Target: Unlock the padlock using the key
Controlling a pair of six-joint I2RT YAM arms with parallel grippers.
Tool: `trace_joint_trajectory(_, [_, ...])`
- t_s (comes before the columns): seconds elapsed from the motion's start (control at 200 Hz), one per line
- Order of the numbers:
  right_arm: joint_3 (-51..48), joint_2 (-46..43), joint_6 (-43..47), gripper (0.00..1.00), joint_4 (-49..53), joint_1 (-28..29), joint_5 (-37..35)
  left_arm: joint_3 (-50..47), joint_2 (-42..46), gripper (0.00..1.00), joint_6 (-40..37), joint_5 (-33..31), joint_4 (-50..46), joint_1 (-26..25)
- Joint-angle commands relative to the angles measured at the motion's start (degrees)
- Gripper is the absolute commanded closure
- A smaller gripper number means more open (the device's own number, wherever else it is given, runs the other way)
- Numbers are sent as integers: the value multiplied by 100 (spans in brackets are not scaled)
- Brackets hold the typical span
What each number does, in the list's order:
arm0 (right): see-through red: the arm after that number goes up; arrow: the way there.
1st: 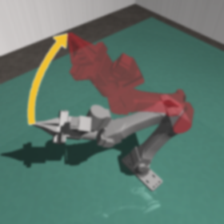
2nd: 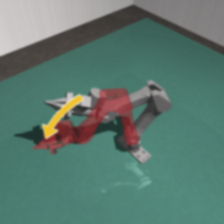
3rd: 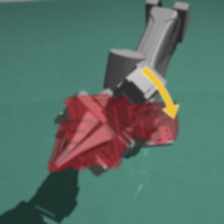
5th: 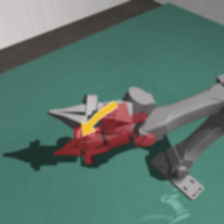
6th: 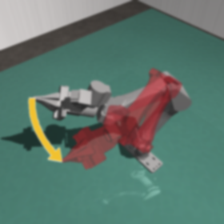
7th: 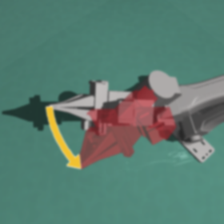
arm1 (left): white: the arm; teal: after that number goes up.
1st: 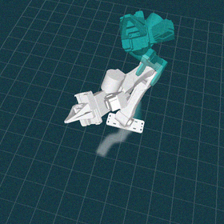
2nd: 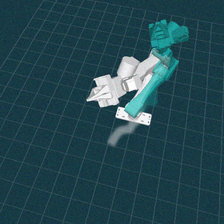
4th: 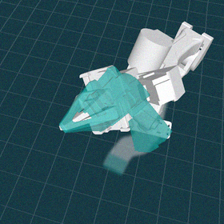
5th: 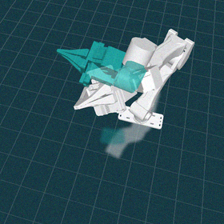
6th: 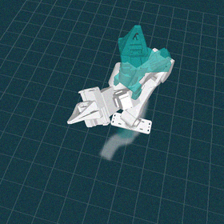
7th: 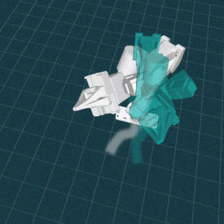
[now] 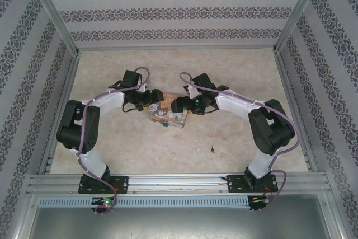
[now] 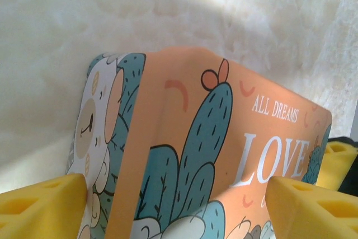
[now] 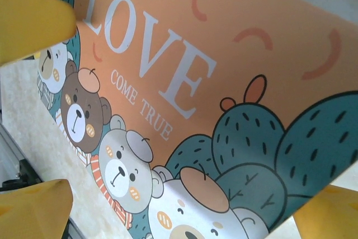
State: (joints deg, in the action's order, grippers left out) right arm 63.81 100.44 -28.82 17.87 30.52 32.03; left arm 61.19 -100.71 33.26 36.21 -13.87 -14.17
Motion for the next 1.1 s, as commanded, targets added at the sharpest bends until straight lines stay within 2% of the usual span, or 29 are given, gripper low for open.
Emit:
trace_joint_trajectory(0.0, [174,168,-96,2,-608,43,96,347,-310,18,-256,598,205,-120])
trace_joint_trajectory(0.43, [85,149,-334,2,-651,-117,-511,876,-688,16,-464,342,-106,-89])
trace_joint_trajectory(0.719, [-231,-301,-341,2,-357,-247,-1303,1085,-516,4,-738,-105,-429,119])
trace_joint_trajectory(0.944, [-481,-998,-204,2,88,-345,-1852,1093,46,2,-1013,-673,-382,363])
trace_joint_trajectory(1.099, [-789,-1700,-143,2,616,-353,-2098,695,764,2,-1298,-1158,200,380])
